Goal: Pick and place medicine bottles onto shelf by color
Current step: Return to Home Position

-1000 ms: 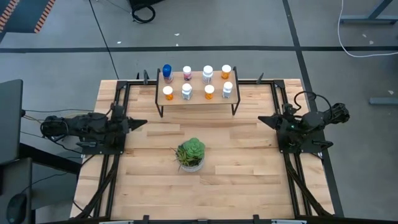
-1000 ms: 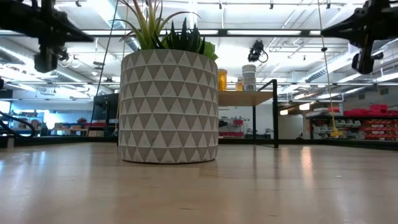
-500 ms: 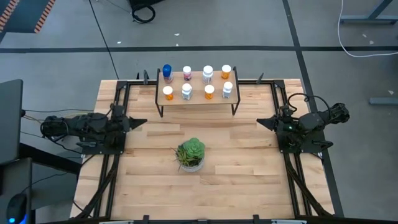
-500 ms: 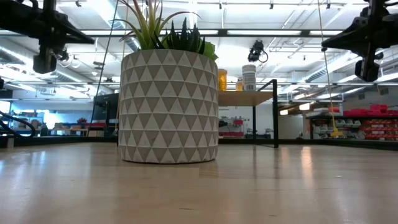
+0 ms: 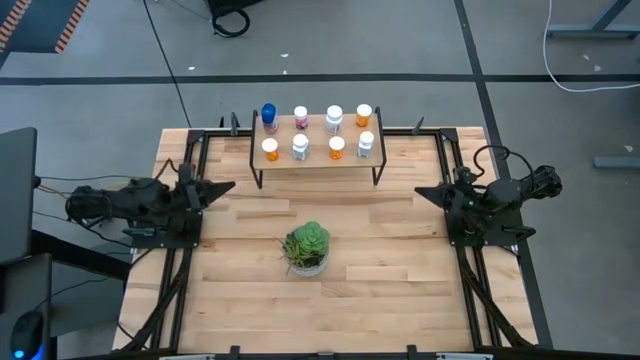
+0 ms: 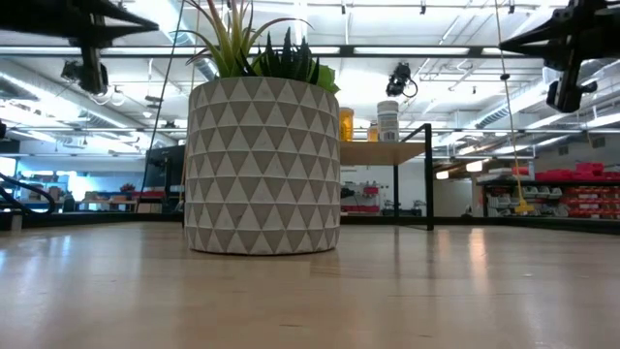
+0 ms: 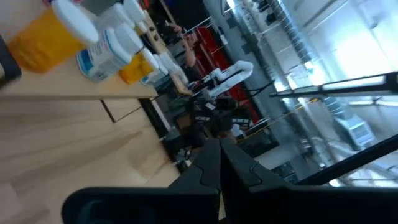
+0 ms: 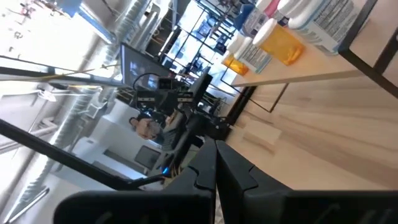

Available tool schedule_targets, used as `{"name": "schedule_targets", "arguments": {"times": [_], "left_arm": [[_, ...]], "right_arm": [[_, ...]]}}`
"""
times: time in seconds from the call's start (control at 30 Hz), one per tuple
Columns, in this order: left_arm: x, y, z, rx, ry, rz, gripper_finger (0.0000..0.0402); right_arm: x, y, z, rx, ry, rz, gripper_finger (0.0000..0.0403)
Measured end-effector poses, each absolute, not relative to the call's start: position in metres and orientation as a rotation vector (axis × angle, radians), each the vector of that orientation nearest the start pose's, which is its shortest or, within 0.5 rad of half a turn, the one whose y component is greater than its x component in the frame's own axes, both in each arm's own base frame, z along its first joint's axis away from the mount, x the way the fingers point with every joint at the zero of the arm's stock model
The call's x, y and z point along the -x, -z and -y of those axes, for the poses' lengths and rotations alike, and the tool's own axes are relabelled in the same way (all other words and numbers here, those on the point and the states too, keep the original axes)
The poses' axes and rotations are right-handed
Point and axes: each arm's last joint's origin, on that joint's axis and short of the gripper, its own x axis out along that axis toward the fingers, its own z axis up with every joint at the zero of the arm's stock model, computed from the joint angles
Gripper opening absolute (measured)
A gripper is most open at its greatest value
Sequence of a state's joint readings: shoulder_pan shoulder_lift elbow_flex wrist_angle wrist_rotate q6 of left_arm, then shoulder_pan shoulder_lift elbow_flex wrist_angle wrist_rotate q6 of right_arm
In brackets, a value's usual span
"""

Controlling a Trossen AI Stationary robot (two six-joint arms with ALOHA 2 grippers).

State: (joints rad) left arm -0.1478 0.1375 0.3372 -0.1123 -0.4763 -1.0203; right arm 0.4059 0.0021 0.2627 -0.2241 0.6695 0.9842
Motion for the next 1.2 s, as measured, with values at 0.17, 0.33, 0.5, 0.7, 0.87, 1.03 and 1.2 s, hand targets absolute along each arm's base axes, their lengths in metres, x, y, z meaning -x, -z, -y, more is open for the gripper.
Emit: {"name": "schedule_targets", "arguments": {"times": [0.17, 0.33, 0.5, 0.7, 0.87, 1.03, 1.2], "left_arm": [[-0.100, -0.203, 0.003, 1.148, -0.174, 0.338, 0.0002], [-0.100, -0.202, 0.003, 1.111, -0.137, 0.412, 0.0002], [-0.098, -0.206, 0.003, 1.081, -0.125, 0.427, 0.0001], [-0.100, -0.194, 0.003, 1.131, -0.117, 0.395, 0.0002], [-0.102, -0.188, 0.004, 1.142, -0.131, 0.330, 0.0003], [-0.103, -0.184, 0.002, 1.176, -0.146, 0.305, 0.0002], [-0.104, -0.183, -0.001, 1.190, -0.134, 0.291, 0.0002]], "right_arm": [[-0.069, -0.229, -0.011, -1.011, 0.201, 0.150, 0.0008], [-0.071, -0.234, -0.012, -1.051, 0.137, 0.221, 0.0008], [-0.080, -0.214, -0.017, -1.098, 0.074, 0.225, 0.0008], [-0.088, -0.192, -0.021, -1.151, 0.036, 0.273, 0.0008], [-0.089, -0.189, -0.021, -1.148, 0.038, 0.266, 0.0008], [-0.090, -0.185, -0.020, -1.154, 0.062, 0.234, 0.0008], [-0.093, -0.183, -0.014, -1.154, 0.045, 0.210, 0.0006]]}}
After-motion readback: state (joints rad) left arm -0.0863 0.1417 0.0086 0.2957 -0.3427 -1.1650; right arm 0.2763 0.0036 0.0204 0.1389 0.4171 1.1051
